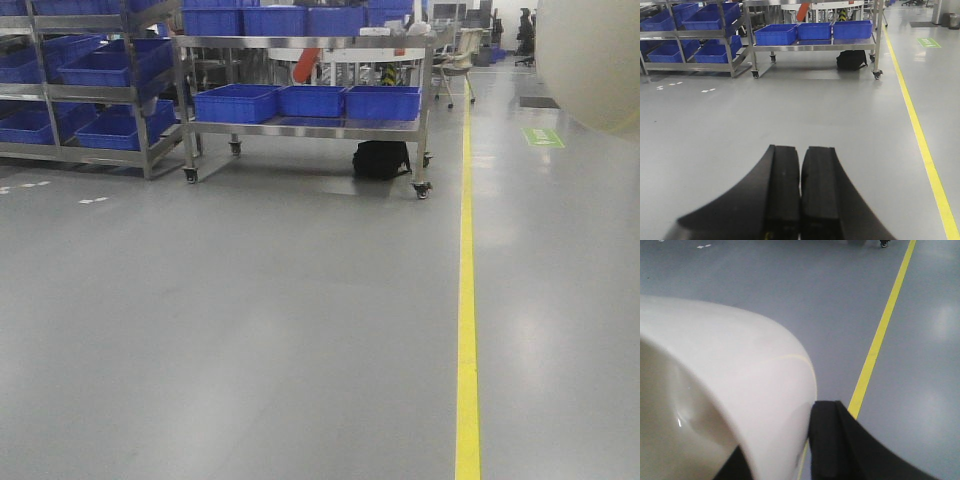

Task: Move white bin to right shelf second layer
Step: 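Drive forward along the yellow floor line carrying the white bin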

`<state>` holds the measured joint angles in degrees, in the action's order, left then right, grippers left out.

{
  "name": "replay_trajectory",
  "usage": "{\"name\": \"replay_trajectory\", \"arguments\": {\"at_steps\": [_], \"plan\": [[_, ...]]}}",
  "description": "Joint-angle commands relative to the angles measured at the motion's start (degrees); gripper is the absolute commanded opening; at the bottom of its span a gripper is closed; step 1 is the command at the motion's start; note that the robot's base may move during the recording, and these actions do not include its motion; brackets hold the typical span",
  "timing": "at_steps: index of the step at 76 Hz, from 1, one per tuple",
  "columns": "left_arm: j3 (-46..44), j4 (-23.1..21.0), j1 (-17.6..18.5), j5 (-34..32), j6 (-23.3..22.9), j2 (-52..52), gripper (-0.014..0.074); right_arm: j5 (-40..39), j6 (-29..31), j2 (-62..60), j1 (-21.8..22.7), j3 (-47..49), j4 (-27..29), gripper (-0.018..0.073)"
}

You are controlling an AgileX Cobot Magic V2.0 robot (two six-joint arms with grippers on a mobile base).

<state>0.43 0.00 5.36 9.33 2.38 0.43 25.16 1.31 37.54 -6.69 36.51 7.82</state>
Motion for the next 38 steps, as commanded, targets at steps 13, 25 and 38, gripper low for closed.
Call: {"name": "replay_trajectory", "arguments": {"at_steps": [13,25,38], "plan": [[2.11,0.00,0.26,-4.90,-0.18,0.81,0.0085,-5.57,-0.04,-0.15,0.25,1.87,0.52,0.0048],[2.11,0.00,0.26,-4.90,-0.18,0.81,0.0085,-5.57,-0.04,-0.15,0.25,1.87,0.52,0.0048],[2.11,0.00,0.26,-4.90,-0.18,0.81,0.0085,-5.57,-0.04,-0.15,0.25,1.87,0.52,0.0048]]}}
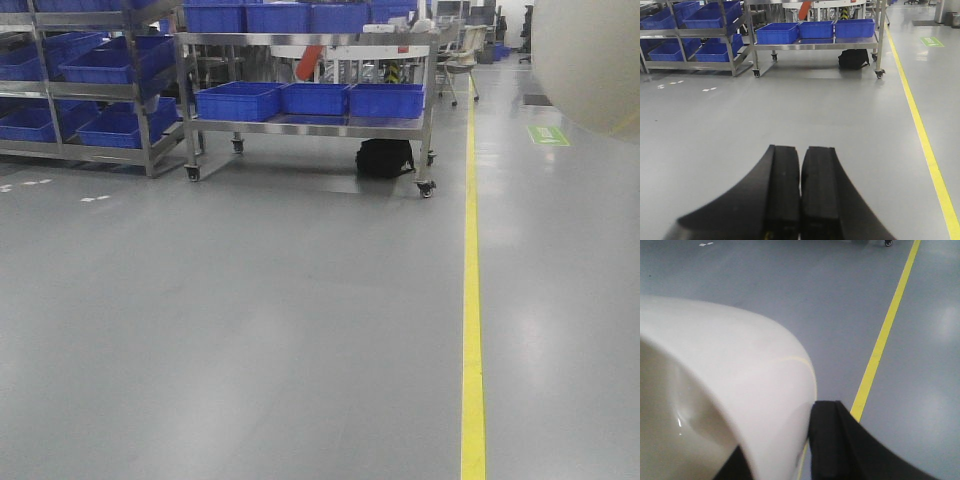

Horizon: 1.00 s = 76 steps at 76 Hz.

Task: Move white bin to right shelf second layer
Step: 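Drive forward along the yellow floor line carrying the white bin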

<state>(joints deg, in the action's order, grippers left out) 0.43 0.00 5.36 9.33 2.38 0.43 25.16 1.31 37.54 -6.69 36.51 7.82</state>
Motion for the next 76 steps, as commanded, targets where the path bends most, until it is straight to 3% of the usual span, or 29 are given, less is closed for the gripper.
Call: {"name": "replay_trajectory", "arguments": {"at_steps": [1,76], "plan": [[2.11,0.00,0.26,-4.90,-0.18,0.81,0.0085,-5.57,-0.04,-0.15,0.25,1.87,0.52,0.0048],[2.11,0.00,0.26,-4.90,-0.18,0.81,0.0085,-5.57,-0.04,-0.15,0.25,1.87,0.52,0.0048]]}}
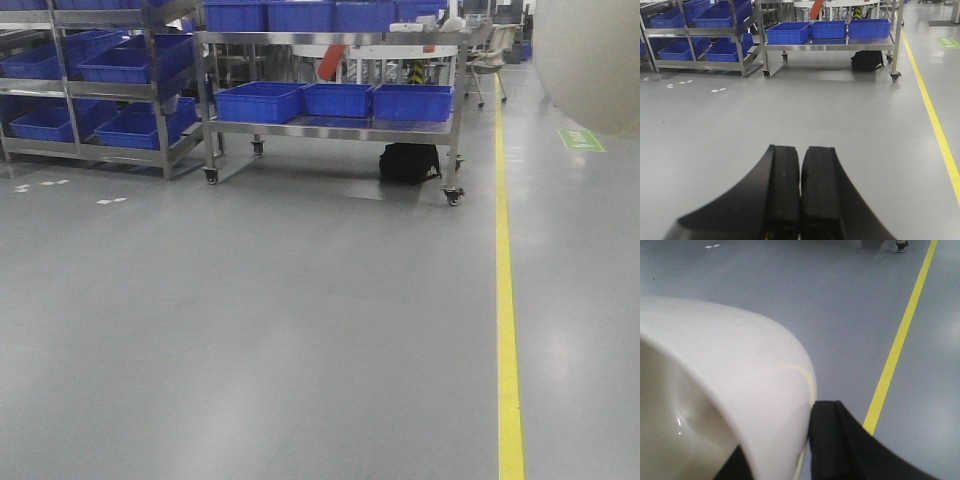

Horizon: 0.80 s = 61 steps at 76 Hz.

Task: Move white bin to right shelf second layer
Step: 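Drive forward along the yellow floor line carrying the white bin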

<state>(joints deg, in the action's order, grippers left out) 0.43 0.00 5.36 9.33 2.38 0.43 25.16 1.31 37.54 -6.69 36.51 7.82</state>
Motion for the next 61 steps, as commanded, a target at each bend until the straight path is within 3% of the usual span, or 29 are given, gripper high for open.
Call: {"name": "replay_trajectory", "arguments": {"at_steps": [1,61], "plan": [[2.11,0.00,0.26,-4.90,-0.18,0.81,0.0085,-5.57,-0.04,-0.15,0.25,1.87,0.52,0.0048],[2.11,0.00,0.26,-4.90,-0.18,0.81,0.0085,-5.57,-0.04,-0.15,0.25,1.87,0.52,0.0048]]}}
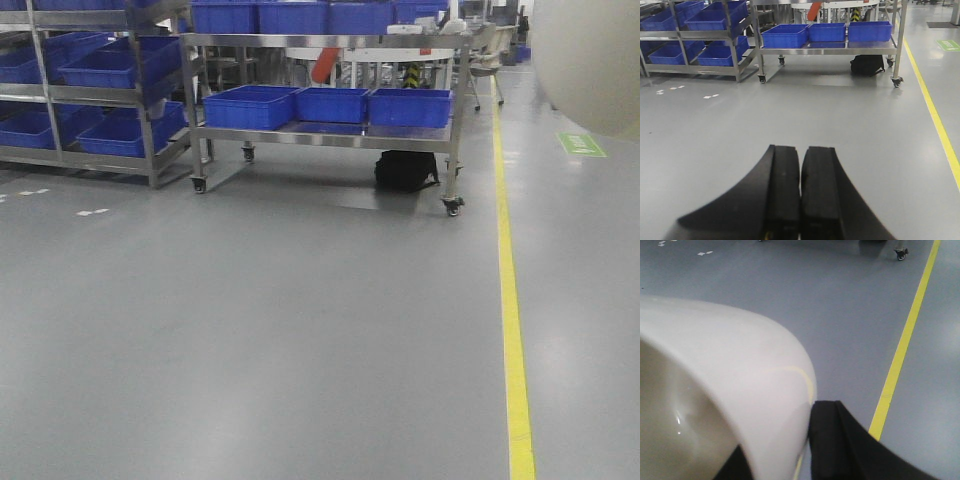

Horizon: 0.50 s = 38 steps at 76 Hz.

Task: Move white bin to right shelf second layer
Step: 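Drive forward along the yellow floor line carrying the white bin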

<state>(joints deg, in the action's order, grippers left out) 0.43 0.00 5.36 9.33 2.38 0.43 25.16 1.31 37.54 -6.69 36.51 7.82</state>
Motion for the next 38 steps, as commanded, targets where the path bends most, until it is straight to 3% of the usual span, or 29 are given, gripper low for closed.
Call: {"name": "replay_trajectory", "arguments": {"at_steps": [1,38], "plan": [[2.11,0.00,0.26,-4.90,-0.18,0.81,0.0085,-5.57,-0.04,-0.15,0.25,1.87,0.52,0.0048],[2.11,0.00,0.26,-4.90,-0.18,0.81,0.0085,-5.57,-0.04,-0.15,0.25,1.87,0.52,0.0048]]}}
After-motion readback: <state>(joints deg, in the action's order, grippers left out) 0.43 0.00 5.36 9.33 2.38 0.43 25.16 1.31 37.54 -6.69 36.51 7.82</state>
